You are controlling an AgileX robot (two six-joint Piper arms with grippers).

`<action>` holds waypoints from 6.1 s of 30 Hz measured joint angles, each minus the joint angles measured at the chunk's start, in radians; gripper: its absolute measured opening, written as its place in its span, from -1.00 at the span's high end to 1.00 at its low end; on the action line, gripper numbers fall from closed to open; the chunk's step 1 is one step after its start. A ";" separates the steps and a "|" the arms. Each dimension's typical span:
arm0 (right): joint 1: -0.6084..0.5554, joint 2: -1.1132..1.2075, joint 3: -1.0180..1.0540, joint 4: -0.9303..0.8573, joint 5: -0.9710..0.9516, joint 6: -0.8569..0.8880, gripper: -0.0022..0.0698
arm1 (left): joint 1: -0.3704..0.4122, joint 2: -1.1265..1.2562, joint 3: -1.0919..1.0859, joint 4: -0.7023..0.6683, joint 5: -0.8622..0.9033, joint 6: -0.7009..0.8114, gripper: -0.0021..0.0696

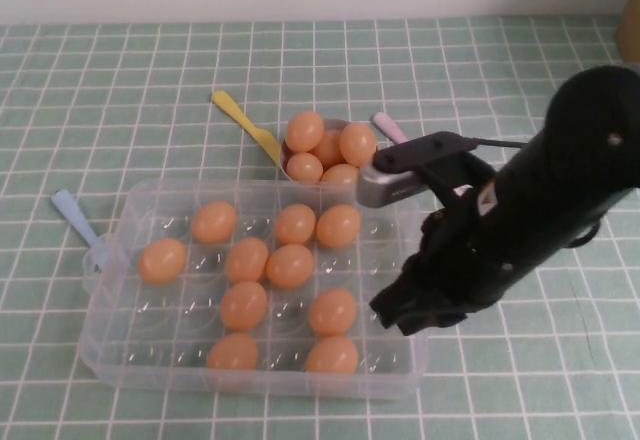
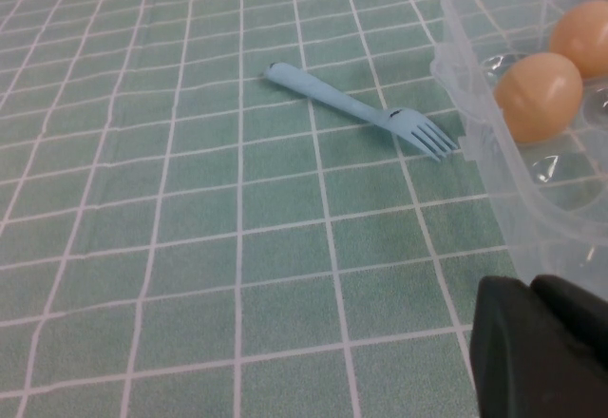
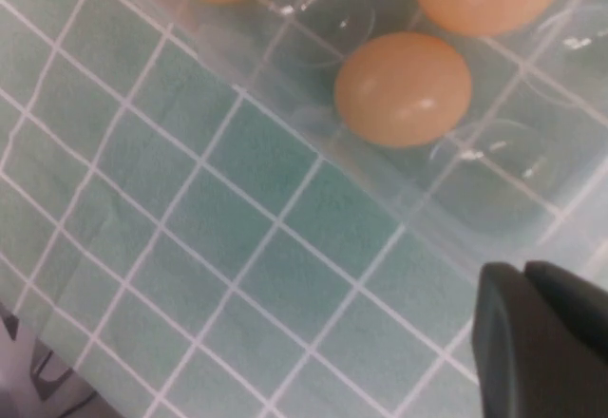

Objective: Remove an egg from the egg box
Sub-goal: Pick up the egg from the plastic box, then place the egg in the bowl

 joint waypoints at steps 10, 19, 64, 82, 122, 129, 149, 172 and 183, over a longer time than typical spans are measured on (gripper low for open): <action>0.075 0.187 -0.178 -0.009 0.032 0.048 0.99 | 0.000 0.000 0.000 0.000 0.000 0.000 0.95; 0.077 0.270 -0.264 -0.048 0.043 0.048 0.82 | 0.000 0.000 0.000 0.000 0.000 0.000 0.95; 0.113 0.455 -0.363 -0.169 -0.040 0.099 -0.75 | 0.000 0.000 0.000 0.000 0.000 0.000 0.95; 0.113 0.507 -0.369 -0.175 -0.060 0.102 -0.75 | 0.000 0.000 0.000 0.000 0.000 0.000 0.95; 0.113 0.521 -0.389 -0.204 -0.066 0.102 -0.30 | 0.000 0.000 0.000 0.000 0.000 0.000 0.95; 0.113 0.445 -0.462 -0.217 0.012 0.103 -0.30 | 0.000 0.000 0.000 0.000 0.000 0.000 0.95; -0.066 0.612 -0.717 -0.226 -0.196 0.204 -0.30 | 0.000 0.000 0.000 0.000 0.000 0.000 0.95; -0.083 0.731 -0.780 -0.230 -0.330 0.178 -0.30 | 0.000 0.000 0.000 0.000 0.000 0.000 0.95; -0.084 0.731 -0.780 -0.230 -0.317 0.152 -0.30 | 0.000 0.000 0.000 0.000 0.000 0.000 0.95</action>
